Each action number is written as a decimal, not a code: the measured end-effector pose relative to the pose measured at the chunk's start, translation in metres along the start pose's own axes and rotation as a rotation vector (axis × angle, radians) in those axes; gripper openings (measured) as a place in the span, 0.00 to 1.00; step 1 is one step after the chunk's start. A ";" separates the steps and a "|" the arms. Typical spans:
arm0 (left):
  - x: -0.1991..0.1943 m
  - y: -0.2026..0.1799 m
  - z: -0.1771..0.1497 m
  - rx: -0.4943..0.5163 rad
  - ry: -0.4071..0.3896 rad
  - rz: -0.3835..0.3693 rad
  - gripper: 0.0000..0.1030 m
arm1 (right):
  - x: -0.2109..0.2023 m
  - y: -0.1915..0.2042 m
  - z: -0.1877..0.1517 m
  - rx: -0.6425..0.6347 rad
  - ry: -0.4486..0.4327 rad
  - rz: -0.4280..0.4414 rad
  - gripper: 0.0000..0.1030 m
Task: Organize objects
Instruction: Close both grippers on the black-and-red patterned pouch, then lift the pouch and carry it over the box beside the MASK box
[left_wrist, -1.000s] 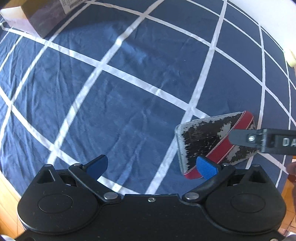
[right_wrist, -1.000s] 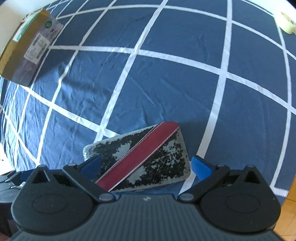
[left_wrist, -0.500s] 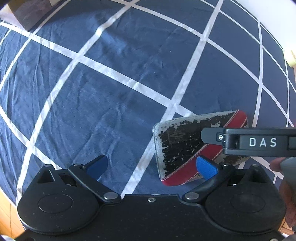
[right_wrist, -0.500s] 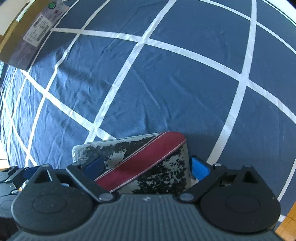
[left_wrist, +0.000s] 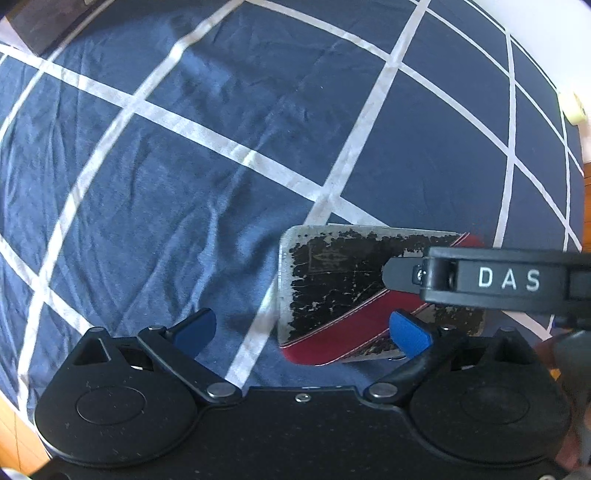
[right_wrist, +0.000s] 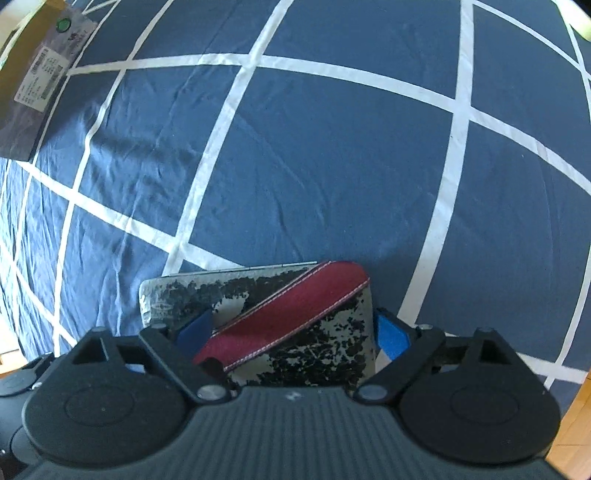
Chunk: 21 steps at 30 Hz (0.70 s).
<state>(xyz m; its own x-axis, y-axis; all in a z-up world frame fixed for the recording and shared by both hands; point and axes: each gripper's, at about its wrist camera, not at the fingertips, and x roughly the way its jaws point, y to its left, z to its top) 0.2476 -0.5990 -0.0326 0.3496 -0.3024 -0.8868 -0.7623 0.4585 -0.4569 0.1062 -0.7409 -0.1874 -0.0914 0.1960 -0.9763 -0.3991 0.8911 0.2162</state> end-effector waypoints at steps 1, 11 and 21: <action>0.002 -0.003 -0.001 0.006 0.004 -0.012 0.94 | 0.000 -0.001 -0.002 0.000 -0.010 0.006 0.89; 0.011 -0.035 -0.009 0.132 0.034 -0.009 0.80 | -0.003 -0.002 -0.003 -0.038 -0.043 0.016 0.86; 0.014 -0.043 -0.013 0.152 0.032 0.006 0.80 | -0.006 -0.004 -0.007 -0.029 -0.067 0.012 0.81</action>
<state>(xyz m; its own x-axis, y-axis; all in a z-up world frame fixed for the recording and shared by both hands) 0.2779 -0.6338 -0.0247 0.3257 -0.3245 -0.8880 -0.6722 0.5810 -0.4589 0.1021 -0.7484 -0.1820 -0.0354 0.2342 -0.9715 -0.4244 0.8766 0.2268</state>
